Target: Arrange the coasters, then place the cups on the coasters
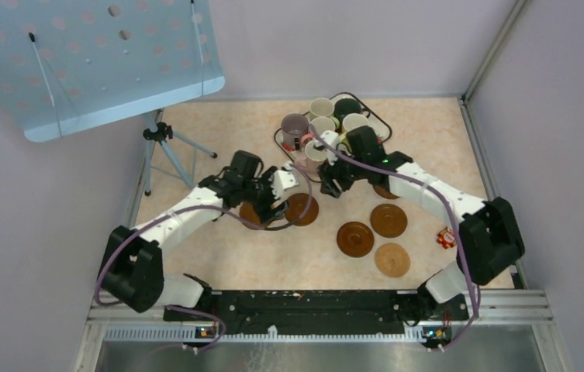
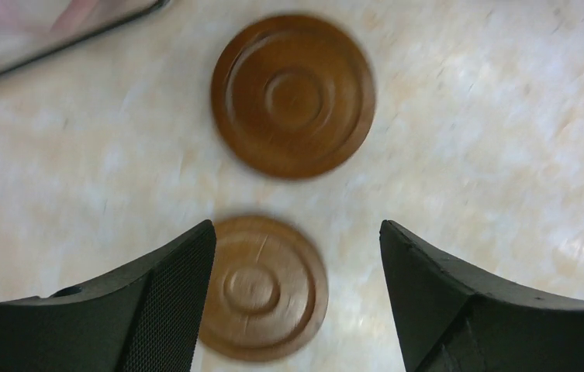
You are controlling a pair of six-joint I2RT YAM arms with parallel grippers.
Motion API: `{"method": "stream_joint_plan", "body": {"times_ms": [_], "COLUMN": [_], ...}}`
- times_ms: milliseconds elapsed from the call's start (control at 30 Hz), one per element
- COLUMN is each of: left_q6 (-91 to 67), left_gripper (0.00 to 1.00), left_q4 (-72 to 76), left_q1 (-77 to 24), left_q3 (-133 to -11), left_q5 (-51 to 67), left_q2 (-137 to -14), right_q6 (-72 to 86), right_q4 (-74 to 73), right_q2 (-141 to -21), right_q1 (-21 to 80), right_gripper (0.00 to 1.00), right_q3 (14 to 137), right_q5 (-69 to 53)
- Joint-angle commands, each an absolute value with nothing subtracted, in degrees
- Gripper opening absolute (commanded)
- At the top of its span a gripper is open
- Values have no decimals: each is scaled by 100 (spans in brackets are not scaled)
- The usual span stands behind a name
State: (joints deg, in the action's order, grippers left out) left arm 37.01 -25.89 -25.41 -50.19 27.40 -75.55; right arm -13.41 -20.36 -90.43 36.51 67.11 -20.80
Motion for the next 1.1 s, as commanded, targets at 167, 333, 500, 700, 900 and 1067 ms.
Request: {"method": "stream_joint_plan", "body": {"times_ms": [167, 333, 500, 700, 900, 1067], "left_q6": [2470, 2390, 2403, 2460, 2638, 2641], "left_gripper": [83, 83, 83, 84, 83, 80], "left_q4": [-1211, -1072, -839, -765, -760, -729], "left_q1": [-4507, -5084, -5343, -5564, -5589, -5581], "left_q3": [-6262, -6765, -7171, -7632, -7652, -7574], "left_q5": [2087, 2035, 2116, 2186, 1972, 1545], "left_q2": [-9316, -10030, -10555, -11098, -11338, -11404], "right_q6": [-2714, -3049, -3187, -3217, -3182, -2917], "right_q4": [-3717, -3876, -3842, -3661, -3393, -3173], "right_q2": [-8098, -7911, -7680, -7633, -7814, -8062], "right_q1": [1790, 1217, 800, 730, 729, 740], "right_gripper": [54, 51, 50, 49, 46, 43], "right_q3": [5727, 5325, 4895, 4564, 4398, 4522], "right_q5": [-2026, -1760, -1598, -1291, -1318, -1454]}}
